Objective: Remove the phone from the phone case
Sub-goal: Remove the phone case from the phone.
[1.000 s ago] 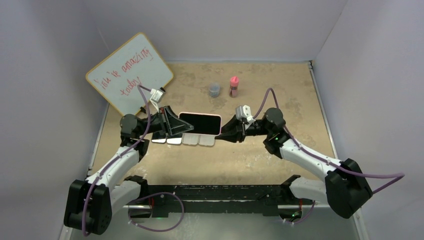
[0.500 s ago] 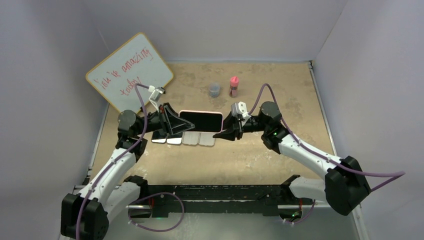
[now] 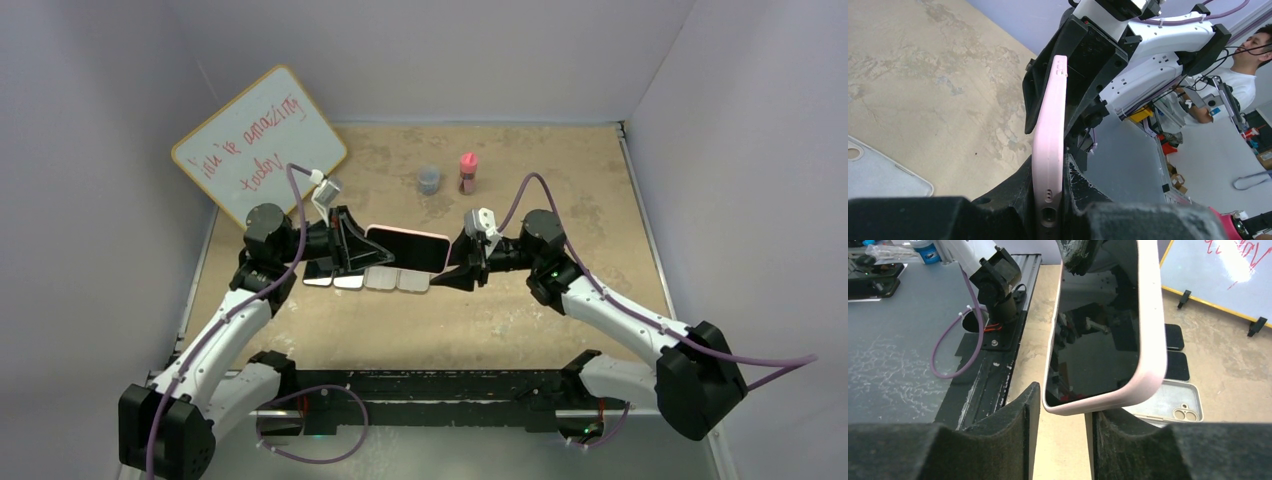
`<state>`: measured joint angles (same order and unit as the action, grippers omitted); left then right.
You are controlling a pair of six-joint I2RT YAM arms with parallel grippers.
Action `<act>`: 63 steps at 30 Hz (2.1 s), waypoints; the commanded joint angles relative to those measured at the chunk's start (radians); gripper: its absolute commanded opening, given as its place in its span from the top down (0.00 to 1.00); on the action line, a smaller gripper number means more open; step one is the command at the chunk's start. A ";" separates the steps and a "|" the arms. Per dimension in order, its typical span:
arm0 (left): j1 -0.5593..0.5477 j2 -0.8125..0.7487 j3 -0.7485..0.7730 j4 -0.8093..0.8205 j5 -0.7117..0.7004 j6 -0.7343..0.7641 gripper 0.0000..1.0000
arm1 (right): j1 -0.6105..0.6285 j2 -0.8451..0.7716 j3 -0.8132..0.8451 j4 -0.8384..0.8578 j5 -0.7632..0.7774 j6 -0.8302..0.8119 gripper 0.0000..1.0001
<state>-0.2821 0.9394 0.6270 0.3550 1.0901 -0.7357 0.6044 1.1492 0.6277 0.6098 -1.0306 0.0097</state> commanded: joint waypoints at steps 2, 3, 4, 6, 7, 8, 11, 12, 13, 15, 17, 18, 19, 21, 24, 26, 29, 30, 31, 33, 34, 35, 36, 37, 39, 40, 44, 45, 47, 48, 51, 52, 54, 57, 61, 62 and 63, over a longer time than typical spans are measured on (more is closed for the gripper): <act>0.004 -0.010 0.036 -0.063 -0.055 0.073 1.00 | 0.010 -0.035 0.017 0.109 -0.050 0.038 0.68; 0.004 -0.010 0.036 -0.069 -0.053 0.072 1.00 | 0.010 -0.032 0.019 0.116 -0.051 0.042 0.72; 0.004 -0.010 0.035 -0.070 -0.053 0.066 1.00 | 0.010 -0.030 0.020 0.122 -0.054 0.043 0.77; 0.005 -0.001 0.029 -0.069 -0.055 0.041 1.00 | 0.010 -0.028 0.021 0.131 -0.055 0.042 0.82; 0.006 0.005 0.026 -0.067 -0.055 0.027 1.00 | 0.010 -0.029 0.021 0.134 -0.055 0.037 0.85; 0.006 0.014 0.021 -0.063 -0.054 0.009 1.00 | 0.009 -0.031 0.021 0.136 -0.053 0.028 0.87; 0.006 0.042 0.003 -0.050 -0.057 -0.065 1.00 | 0.009 -0.041 0.015 0.168 -0.059 0.007 0.92; 0.006 0.050 -0.009 -0.028 -0.053 -0.099 1.00 | 0.010 -0.045 0.012 0.185 -0.062 0.005 0.93; 0.007 0.052 -0.029 0.004 -0.052 -0.141 1.00 | 0.010 -0.050 0.012 0.205 -0.067 0.009 0.94; 0.009 0.053 -0.046 0.035 -0.055 -0.192 1.00 | 0.011 -0.059 0.012 0.244 -0.082 0.015 0.95; 0.010 0.052 -0.051 0.033 -0.062 -0.215 1.00 | 0.012 -0.066 0.017 0.273 -0.090 0.015 0.95; 0.012 0.053 -0.055 0.034 -0.065 -0.227 1.00 | 0.013 -0.067 0.022 0.281 -0.095 0.012 0.95; 0.012 0.053 -0.057 0.039 -0.069 -0.239 1.00 | 0.014 -0.067 0.028 0.287 -0.100 0.008 0.95; 0.014 0.058 -0.067 0.063 -0.072 -0.280 1.00 | 0.018 -0.064 0.040 0.302 -0.108 0.005 0.95; 0.014 0.068 -0.090 0.156 -0.057 -0.355 1.00 | 0.023 -0.059 0.050 0.329 -0.118 0.001 0.96; 0.014 0.071 -0.105 0.202 -0.046 -0.394 1.00 | 0.024 -0.057 0.058 0.331 -0.123 -0.005 0.98; 0.014 0.069 -0.120 0.250 -0.031 -0.435 1.00 | 0.024 -0.050 0.078 0.329 -0.131 -0.045 1.00; 0.014 0.069 -0.132 0.276 -0.025 -0.456 1.00 | 0.024 -0.046 0.090 0.324 -0.140 -0.055 1.00; 0.013 0.067 -0.138 0.305 -0.020 -0.479 1.00 | 0.024 -0.040 0.101 0.319 -0.146 -0.065 1.00; 0.014 0.067 -0.151 0.343 -0.014 -0.511 1.00 | 0.026 -0.030 0.122 0.313 -0.160 -0.079 1.00; 0.014 0.067 -0.155 0.352 -0.010 -0.517 1.00 | 0.025 -0.025 0.131 0.314 -0.167 -0.085 1.00; 0.014 0.065 -0.160 0.355 -0.009 -0.522 1.00 | 0.026 -0.022 0.141 0.314 -0.175 -0.092 1.00; 0.014 0.065 -0.167 0.363 -0.008 -0.527 1.00 | 0.027 -0.018 0.150 0.315 -0.180 -0.097 1.00; 0.014 0.066 -0.171 0.372 -0.007 -0.532 1.00 | 0.029 -0.017 0.158 0.315 -0.186 -0.101 1.00; 0.014 0.070 -0.177 0.389 -0.004 -0.544 1.00 | 0.033 -0.013 0.173 0.318 -0.204 -0.112 1.00; 0.014 0.075 -0.178 0.395 -0.001 -0.549 1.00 | 0.035 -0.010 0.179 0.324 -0.211 -0.112 1.00; 0.014 0.093 -0.186 0.444 -0.001 -0.575 1.00 | 0.048 0.004 0.200 0.349 -0.244 -0.112 1.00; 0.014 0.097 -0.186 0.446 0.000 -0.577 1.00 | 0.052 0.009 0.207 0.351 -0.251 -0.112 1.00; 0.014 0.101 -0.186 0.449 0.000 -0.575 1.00 | 0.059 0.019 0.218 0.359 -0.263 -0.112 1.00; 0.014 0.105 -0.185 0.449 0.001 -0.574 1.00 | 0.063 0.023 0.223 0.360 -0.267 -0.112 1.00; 0.014 0.118 -0.192 0.454 -0.001 -0.571 1.00 | 0.071 0.037 0.236 0.360 -0.272 -0.116 0.99; 0.014 0.123 -0.195 0.459 -0.002 -0.571 1.00 | 0.072 0.039 0.240 0.360 -0.272 -0.119 0.99; 0.014 0.136 -0.199 0.475 -0.003 -0.577 1.00 | 0.072 0.043 0.246 0.345 -0.261 -0.138 0.99; 0.014 0.151 -0.201 0.507 0.002 -0.594 1.00 | 0.074 0.039 0.263 0.236 -0.221 -0.236 0.99; 0.014 0.136 -0.178 0.451 0.008 -0.530 1.00 | 0.075 0.053 0.321 0.048 -0.167 -0.351 1.00; 0.014 0.128 -0.172 0.440 0.011 -0.507 1.00 | 0.074 0.061 0.327 0.047 -0.144 -0.324 1.00; 0.014 0.114 -0.166 0.430 0.013 -0.486 1.00 | 0.074 0.070 0.330 0.050 -0.114 -0.294 1.00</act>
<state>-0.2478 1.0397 0.4656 0.9680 1.1648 -1.3445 0.6147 1.2175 0.8013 0.5636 -1.3529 -0.1791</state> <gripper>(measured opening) 0.171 0.221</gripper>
